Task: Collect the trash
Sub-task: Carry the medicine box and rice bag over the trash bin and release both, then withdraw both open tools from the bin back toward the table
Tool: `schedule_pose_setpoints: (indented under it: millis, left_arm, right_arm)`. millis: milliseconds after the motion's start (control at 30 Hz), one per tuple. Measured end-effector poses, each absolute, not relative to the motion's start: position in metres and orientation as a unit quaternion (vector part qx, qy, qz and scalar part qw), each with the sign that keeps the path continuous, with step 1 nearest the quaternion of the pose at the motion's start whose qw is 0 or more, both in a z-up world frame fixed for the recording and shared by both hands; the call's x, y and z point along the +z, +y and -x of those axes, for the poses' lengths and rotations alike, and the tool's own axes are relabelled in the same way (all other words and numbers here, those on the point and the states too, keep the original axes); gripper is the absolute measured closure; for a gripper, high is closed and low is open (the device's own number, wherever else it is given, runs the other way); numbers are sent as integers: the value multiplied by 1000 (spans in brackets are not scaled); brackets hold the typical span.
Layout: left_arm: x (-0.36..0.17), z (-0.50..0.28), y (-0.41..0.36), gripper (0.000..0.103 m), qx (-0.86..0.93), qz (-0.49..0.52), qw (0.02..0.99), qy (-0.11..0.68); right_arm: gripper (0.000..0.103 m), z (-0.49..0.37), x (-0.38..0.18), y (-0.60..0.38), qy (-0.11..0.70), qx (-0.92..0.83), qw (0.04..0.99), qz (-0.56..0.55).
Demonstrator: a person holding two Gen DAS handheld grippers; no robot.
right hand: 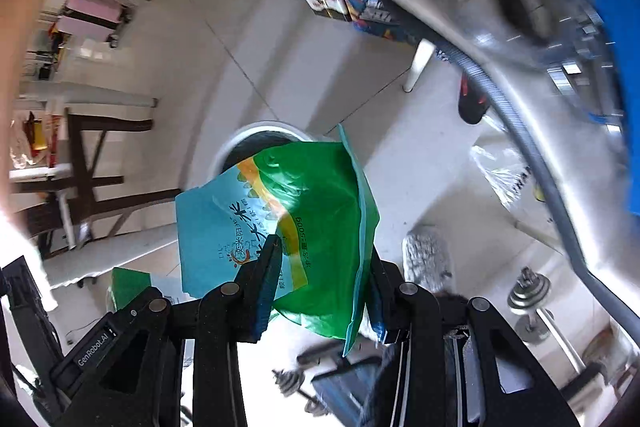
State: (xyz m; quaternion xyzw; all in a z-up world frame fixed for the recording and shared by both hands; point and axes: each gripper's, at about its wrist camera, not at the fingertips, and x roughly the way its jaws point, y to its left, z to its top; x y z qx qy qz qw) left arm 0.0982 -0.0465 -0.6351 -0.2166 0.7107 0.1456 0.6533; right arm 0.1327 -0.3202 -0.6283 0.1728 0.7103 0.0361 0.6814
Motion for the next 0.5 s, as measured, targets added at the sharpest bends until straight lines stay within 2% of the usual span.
schedule_pose_setpoints:
  millis: [67,167,200,267,333,500]
  left_arm:
    - [-658,-106,-43,30,143,218,649,714]
    - [-682,-114,-34,13,143,210,657,710]
    - [-683,-113,-32,3,144,209,659,708]
    - [-688,-108,-25,0,147,216,660,704]
    - [-687,-97,-15,0,156,221,658,703]
    - [-680,-67,-5,0,187,205,665,693]
  right_arm:
    - [63,-142,-662,-311,714,31,680,-165]
    - [60,-157,-715,-295,721,28,677,-142]
    - [58,-161,-725,-291,722,28,677,-140]
    - [53,-169,-747,-278,732,44,664,-145]
    - [21,-175,-762,-269,741,67,651,-151]
    - [2,-173,-752,-257,733,87,663,-128]
